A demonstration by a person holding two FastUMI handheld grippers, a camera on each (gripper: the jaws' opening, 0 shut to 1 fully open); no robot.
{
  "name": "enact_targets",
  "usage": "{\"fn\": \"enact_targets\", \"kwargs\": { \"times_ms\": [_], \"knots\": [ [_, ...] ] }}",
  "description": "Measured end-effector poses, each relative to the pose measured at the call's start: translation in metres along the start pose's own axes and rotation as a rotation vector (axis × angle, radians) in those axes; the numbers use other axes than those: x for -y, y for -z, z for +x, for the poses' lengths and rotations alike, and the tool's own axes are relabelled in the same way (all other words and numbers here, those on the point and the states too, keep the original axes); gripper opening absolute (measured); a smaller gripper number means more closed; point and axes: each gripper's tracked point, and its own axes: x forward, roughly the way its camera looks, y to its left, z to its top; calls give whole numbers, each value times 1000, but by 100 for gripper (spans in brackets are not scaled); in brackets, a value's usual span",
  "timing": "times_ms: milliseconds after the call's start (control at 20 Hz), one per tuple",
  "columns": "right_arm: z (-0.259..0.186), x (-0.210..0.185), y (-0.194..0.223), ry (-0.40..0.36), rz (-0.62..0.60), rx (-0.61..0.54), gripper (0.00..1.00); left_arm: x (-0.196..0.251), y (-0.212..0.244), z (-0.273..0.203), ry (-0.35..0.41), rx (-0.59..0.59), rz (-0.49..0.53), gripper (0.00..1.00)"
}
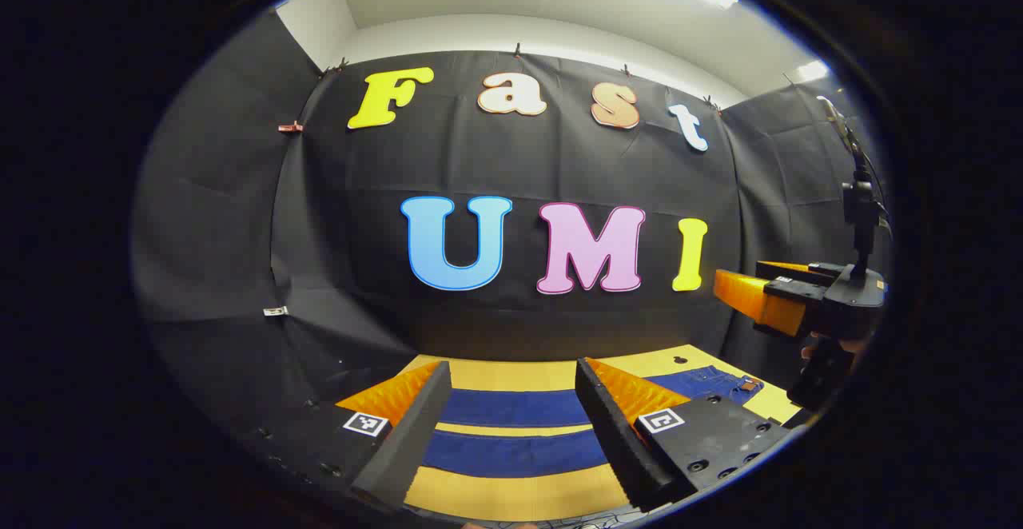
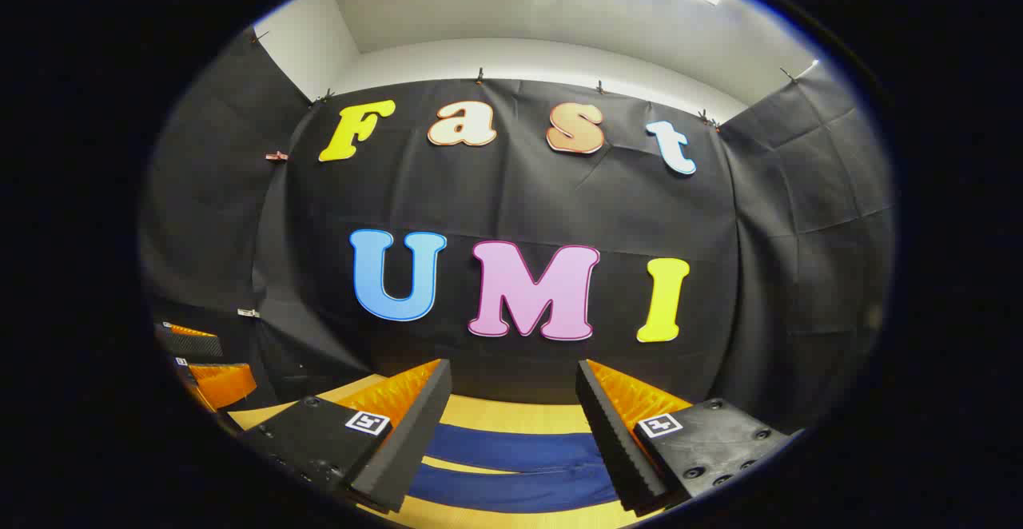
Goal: Grasp the waist and the cuffs of the jeans and fold them to make the two legs overlap; first hold the waist and fold one-third of the jeans toward the cuffs, then hold the cuffs and fold the remaining one-third in the same direction to finish folding.
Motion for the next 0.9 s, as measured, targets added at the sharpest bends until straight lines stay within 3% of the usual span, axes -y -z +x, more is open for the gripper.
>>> {"fn": "enact_targets", "kwargs": {
  "times_ms": [50, 650, 900],
  "knots": [
    [-3, 5, -1, 13, -1, 1, 94, 1, 2, 3, 11, -2, -8, 98],
    [-35, 93, 10, 203, -81, -40, 96, 32, 8, 40, 161, -5, -17, 99],
    [-28, 110, 21, 236, -74, -77, 96, 36, 17, 59, 176, -38, -37, 99]
  ]
}}
